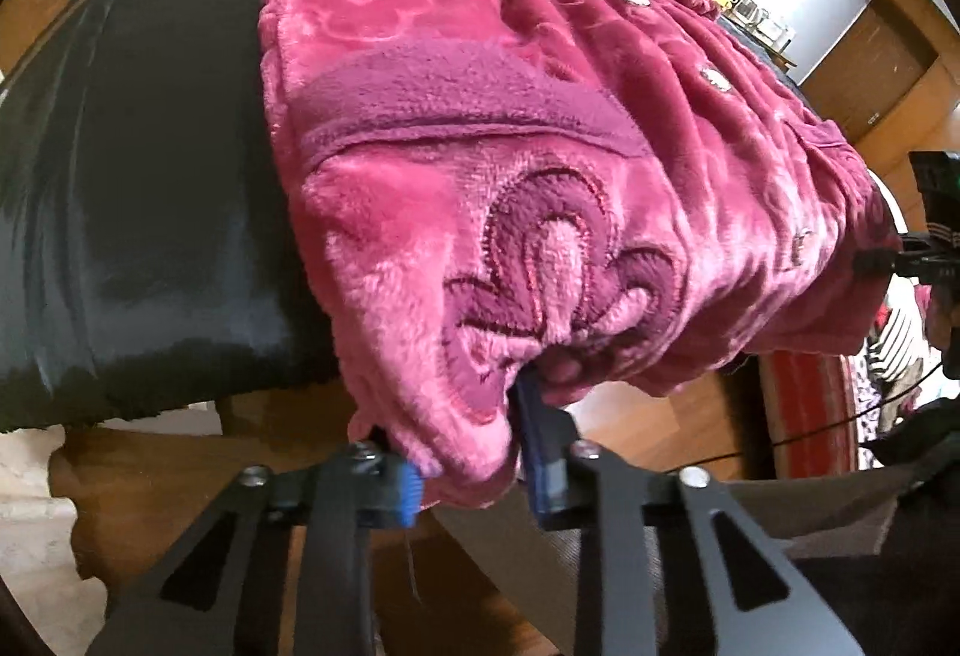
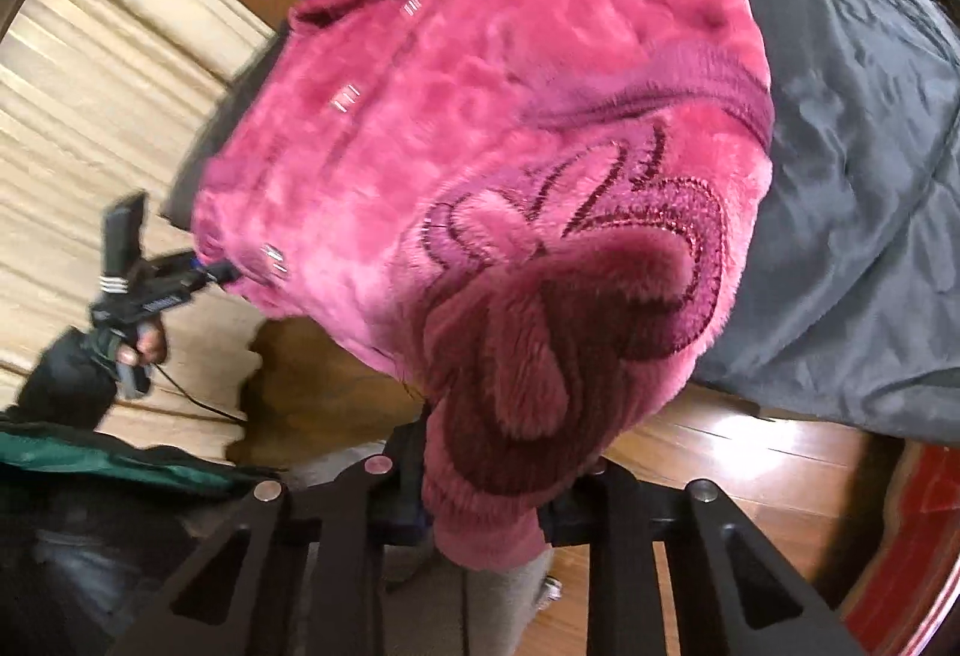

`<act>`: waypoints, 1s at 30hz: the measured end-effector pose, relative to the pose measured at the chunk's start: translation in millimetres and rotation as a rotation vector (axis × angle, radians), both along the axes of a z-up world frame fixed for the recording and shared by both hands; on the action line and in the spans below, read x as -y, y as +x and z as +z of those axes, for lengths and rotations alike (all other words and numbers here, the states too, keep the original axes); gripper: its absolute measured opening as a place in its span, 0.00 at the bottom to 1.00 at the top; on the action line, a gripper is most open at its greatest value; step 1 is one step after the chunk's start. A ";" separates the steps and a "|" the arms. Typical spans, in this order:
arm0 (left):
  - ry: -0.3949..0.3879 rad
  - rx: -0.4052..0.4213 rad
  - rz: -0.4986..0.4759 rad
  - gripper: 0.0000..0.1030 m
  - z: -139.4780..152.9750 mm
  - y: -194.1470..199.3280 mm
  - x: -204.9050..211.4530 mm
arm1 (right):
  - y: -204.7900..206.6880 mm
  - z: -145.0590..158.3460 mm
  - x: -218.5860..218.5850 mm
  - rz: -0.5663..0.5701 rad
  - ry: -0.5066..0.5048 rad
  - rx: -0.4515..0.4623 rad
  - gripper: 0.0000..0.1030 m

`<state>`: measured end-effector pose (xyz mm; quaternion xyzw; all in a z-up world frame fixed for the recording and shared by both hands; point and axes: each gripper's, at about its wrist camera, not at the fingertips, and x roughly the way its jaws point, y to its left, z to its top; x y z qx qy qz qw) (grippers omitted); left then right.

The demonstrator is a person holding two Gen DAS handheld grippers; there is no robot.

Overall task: Fold clothes
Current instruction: 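Grasp the embroidered robe hem with the left gripper while the right gripper grasps it too, then lift the hem with both grippers and fold it up toward the collar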

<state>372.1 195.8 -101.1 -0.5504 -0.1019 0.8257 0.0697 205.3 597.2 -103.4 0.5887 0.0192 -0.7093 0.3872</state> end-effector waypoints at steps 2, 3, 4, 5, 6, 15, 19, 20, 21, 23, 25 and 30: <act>0.002 0.003 -0.008 0.23 8.1 1.9 -0.5 | -3.9 11.7 0.2 0.000 -0.036 -0.008 0.25; 0.003 0.002 -0.010 0.22 13.0 2.7 -0.7 | -5.8 17.5 0.3 0.001 -0.055 -0.012 0.25; 0.007 -0.002 -0.010 0.21 18.7 3.5 -2.2 | -7.8 23.3 0.4 0.001 -0.073 -0.016 0.25; 0.014 -0.007 -0.007 0.21 24.5 3.8 -2.8 | -9.7 29.2 0.5 0.001 -0.091 -0.020 0.25; 0.020 -0.012 -0.003 0.21 29.8 3.8 -2.3 | -12.9 32.5 -5.0 0.002 -0.101 -0.025 0.25; 0.087 -0.062 0.034 0.20 73.7 10.4 16.0 | -21.6 50.4 -11.7 -0.037 -0.200 -0.021 0.25; 0.095 -0.091 0.034 0.20 98.2 3.4 16.0 | -27.8 65.1 -12.1 -0.057 -0.250 -0.036 0.25; 0.103 -0.098 0.040 0.20 103.5 3.5 19.1 | -30.5 69.8 -13.8 -0.065 -0.265 -0.041 0.25; 0.112 -0.105 0.046 0.20 108.7 3.7 22.2 | -33.5 74.0 -14.8 -0.073 -0.280 -0.046 0.25; 0.139 -0.115 0.068 0.20 116.3 -1.4 26.3 | -39.6 82.3 -16.2 -0.087 -0.303 -0.057 0.25; 0.164 -0.124 0.088 0.20 121.7 -7.0 27.5 | -44.2 88.5 -16.1 -0.092 -0.319 -0.064 0.25; 0.168 -0.122 0.099 0.20 130.9 -17.1 30.6 | -54.6 97.2 -16.2 -0.112 -0.335 -0.085 0.25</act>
